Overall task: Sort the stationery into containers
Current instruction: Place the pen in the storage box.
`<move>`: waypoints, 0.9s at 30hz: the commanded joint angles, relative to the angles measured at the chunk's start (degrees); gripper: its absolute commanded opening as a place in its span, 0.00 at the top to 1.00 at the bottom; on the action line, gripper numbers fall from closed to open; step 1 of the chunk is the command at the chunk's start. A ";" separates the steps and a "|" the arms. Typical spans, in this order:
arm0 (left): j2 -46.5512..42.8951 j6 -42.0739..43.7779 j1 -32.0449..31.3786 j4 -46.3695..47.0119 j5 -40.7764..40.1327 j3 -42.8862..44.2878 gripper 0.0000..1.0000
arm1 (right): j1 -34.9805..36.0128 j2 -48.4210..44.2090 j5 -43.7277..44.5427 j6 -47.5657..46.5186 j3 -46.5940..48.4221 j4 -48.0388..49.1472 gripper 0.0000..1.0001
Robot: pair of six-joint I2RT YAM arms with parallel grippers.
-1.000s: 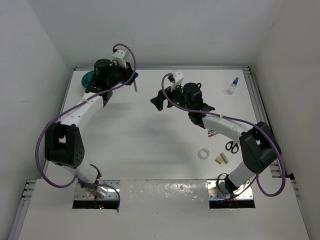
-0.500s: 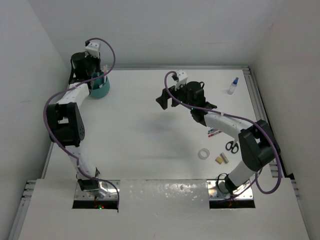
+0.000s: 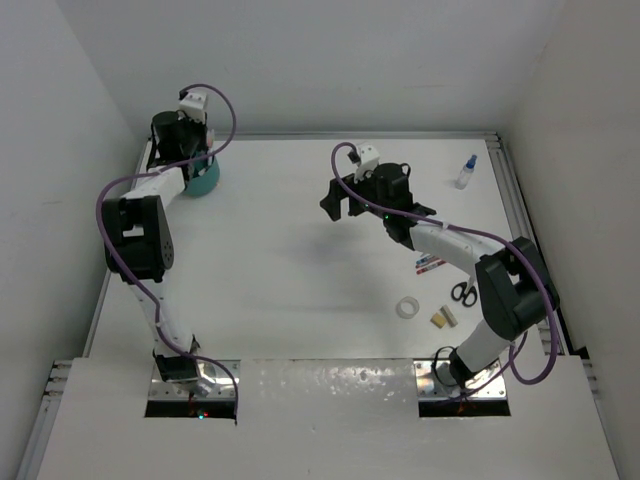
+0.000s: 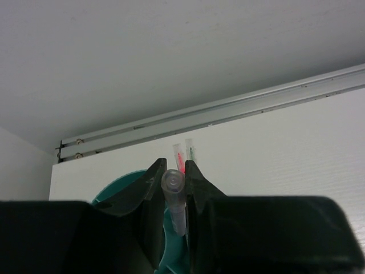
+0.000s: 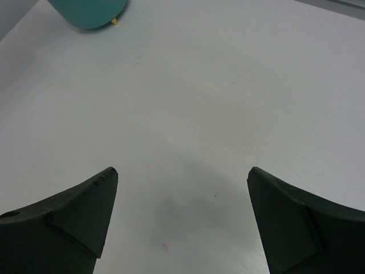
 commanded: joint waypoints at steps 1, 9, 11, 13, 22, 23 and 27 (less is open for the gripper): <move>0.42 -0.73 0.62 2.59 -0.54 0.18 0.83 | -0.19 -1.91 1.47 -0.98 1.12 -0.30 0.07; 0.07 -2.49 0.88 1.28 -4.14 1.76 0.50 | -1.94 -5.16 10.60 4.02 2.35 -11.72 0.15; -0.37 -3.19 0.97 -0.21 -5.37 3.69 0.49 | -3.08 -6.47 11.93 7.43 2.88 -17.32 0.36; -1.24 -4.06 0.97 -1.27 -6.25 5.61 0.48 | -4.31 -8.14 14.82 13.04 2.88 -24.35 0.61; -9.41 -2.05 -1.31 -8.92 -2.15 5.90 0.47 | -20.20 -19.47 27.56 35.46 -11.24 -37.92 0.49; -10.55 -1.79 -1.66 -9.01 -0.73 3.19 0.47 | -21.45 -21.75 28.19 36.80 -12.83 -37.75 0.50; -12.76 -5.81 -2.81 -14.27 5.87 1.32 0.47 | -27.51 -25.20 27.24 42.60 -19.43 -35.12 0.63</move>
